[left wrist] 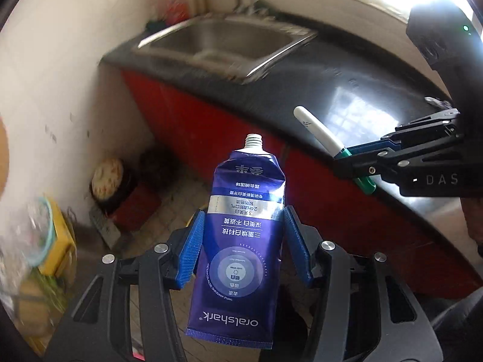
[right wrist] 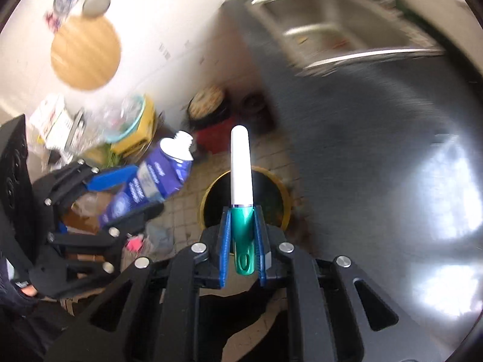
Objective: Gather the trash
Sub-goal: 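Carry the tube and white roller stick to the bin and open both tools, then move both open tools back to the counter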
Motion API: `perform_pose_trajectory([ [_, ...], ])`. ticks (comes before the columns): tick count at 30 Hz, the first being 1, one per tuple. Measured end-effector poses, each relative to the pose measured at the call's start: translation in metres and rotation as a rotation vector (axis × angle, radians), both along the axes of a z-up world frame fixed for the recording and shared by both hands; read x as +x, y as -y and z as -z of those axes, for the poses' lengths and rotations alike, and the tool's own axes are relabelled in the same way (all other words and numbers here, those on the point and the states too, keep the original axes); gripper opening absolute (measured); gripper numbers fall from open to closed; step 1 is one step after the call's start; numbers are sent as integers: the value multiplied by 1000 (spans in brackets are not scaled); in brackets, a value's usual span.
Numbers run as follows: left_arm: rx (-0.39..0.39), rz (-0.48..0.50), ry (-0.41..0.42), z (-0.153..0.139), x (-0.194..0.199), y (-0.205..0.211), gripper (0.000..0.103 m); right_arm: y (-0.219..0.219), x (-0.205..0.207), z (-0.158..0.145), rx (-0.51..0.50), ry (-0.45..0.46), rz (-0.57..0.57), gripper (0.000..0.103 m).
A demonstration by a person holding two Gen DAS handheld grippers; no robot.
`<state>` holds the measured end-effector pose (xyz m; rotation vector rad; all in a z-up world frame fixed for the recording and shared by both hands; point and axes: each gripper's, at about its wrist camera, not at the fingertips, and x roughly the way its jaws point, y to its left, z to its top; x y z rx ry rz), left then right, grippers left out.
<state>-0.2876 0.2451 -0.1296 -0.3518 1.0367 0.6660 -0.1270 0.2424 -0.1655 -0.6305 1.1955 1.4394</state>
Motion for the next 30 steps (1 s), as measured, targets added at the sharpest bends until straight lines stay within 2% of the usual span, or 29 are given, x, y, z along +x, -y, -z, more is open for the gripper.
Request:
perform_pose_trajectory([
  [3, -31, -37, -22, 41, -16, -16, 52, -30, -22, 41, -65, -23, -29, 15],
  [6, -66, -51, -31, 77, -28, -27, 52, -45, -32, 67, -105, -31, -35, 15],
  [11, -119, -69, -2, 102, -40, -40, 53, -58, -44, 80, -128, -31, -39, 15],
  [12, -120, -73, 0, 105, -41, -43, 58, -62, -46, 81, -134, -26, -40, 25],
  [13, -116, -81, -6, 106, -42, -46, 72, -55, -41, 80, -137, -23, -42, 38],
  [14, -112, -81, -3, 106, -44, -48, 77, -54, -39, 79, -138, -19, -38, 71],
  [15, -97, -84, -5, 106, -45, -49, 82, -54, -37, 75, -124, -4, -24, 79],
  [16, -82, -86, -13, 106, -46, -49, 86, -56, -38, 73, -122, -7, -26, 79],
  [18, -84, -87, -30, 104, -46, -50, 86, -53, -36, 69, -132, 2, -26, 79],
  [21, -78, -85, -33, 93, -50, -50, 87, -40, -31, 50, -117, 6, -12, 79],
  [23, -73, -70, -36, 81, -47, -46, 89, -21, -21, 26, -90, 21, 32, 80],
  [27, -31, 39, -9, 39, -22, -28, 91, 28, 7, -29, -14, 83, 156, 84],
  [30, 17, 157, 34, 4, 14, -6, 92, 89, 44, -79, 49, 180, 323, 87],
])
